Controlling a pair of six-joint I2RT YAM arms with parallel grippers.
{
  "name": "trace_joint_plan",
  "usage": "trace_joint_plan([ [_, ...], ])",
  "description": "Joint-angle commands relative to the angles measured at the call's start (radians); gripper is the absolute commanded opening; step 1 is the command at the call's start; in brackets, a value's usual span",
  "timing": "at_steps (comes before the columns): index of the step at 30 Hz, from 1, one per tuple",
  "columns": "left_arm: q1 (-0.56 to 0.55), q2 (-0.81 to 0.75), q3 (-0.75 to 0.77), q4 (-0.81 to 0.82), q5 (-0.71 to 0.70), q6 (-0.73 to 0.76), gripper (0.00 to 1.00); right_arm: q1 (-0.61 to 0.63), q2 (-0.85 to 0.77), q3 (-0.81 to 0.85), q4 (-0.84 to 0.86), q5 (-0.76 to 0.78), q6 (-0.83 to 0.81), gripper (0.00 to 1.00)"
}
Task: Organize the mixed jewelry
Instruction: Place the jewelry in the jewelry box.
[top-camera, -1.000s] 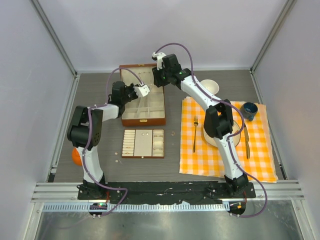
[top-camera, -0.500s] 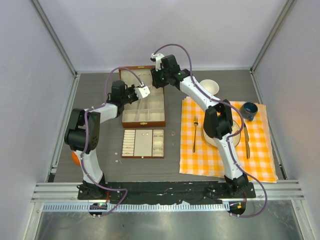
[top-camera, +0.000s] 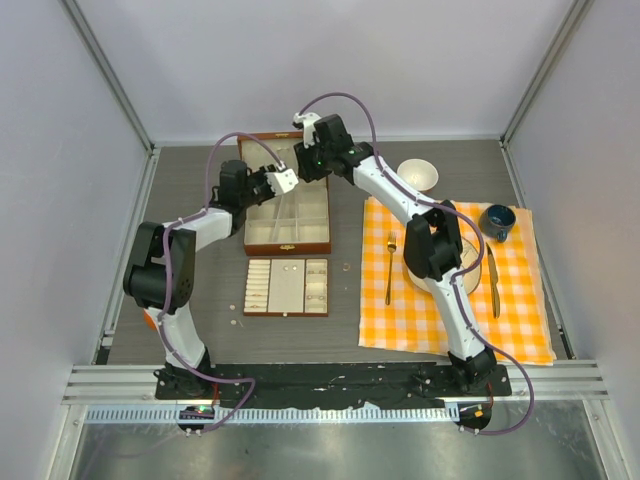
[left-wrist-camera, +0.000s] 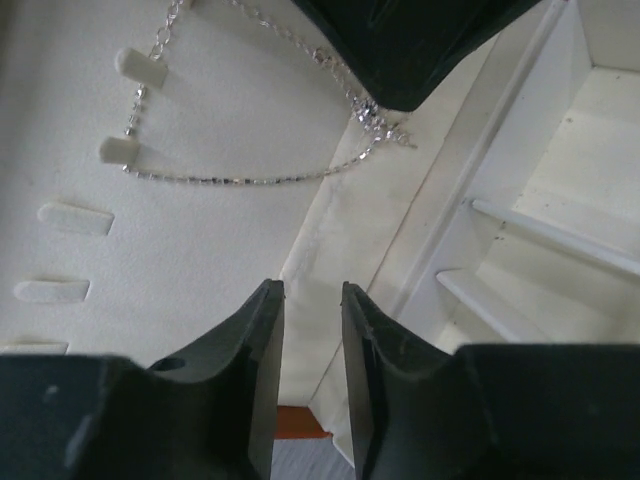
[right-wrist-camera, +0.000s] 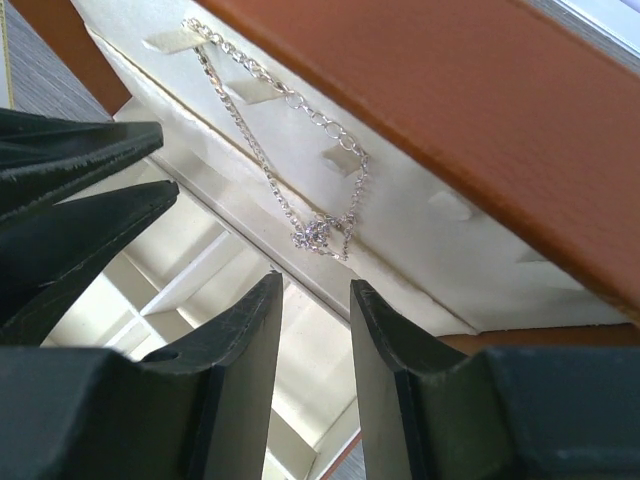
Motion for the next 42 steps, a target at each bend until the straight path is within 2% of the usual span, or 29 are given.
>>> trace_joint_plan([
  [1,0.004,-0.033,-0.004,0.066,-0.030,0.005,0.39,0.002,-0.089,-0.001,0.028,0.014,0.003,0.39],
  [2,0.004,-0.028,-0.002,0.075,-0.035,0.009,0.46,0.002,-0.088,0.004,0.028,0.015,0.003,0.40],
  [3,0.004,-0.015,-0.001,0.081,-0.047,0.010,0.48,0.001,-0.088,0.005,0.028,0.017,0.003,0.39],
  [8,0.005,0.025,0.019,0.115,-0.073,0.027,0.55,0.002,-0.086,0.007,0.028,0.022,-0.001,0.39],
  [24,0.004,0.125,0.022,0.205,-0.091,0.070,0.54,0.002,-0.092,-0.007,0.030,0.023,-0.005,0.39],
  [27,0.004,0.134,0.024,0.212,-0.091,0.072,0.51,0.004,-0.092,-0.009,0.030,0.025,-0.005,0.39],
  [34,-0.001,0.150,0.028,0.213,-0.090,0.079,0.26,0.002,-0.095,-0.013,0.028,0.023,-0.005,0.39],
  [42,-0.007,0.159,0.042,0.190,-0.085,0.085,0.09,0.002,-0.100,-0.018,0.030,0.028,-0.008,0.40],
])
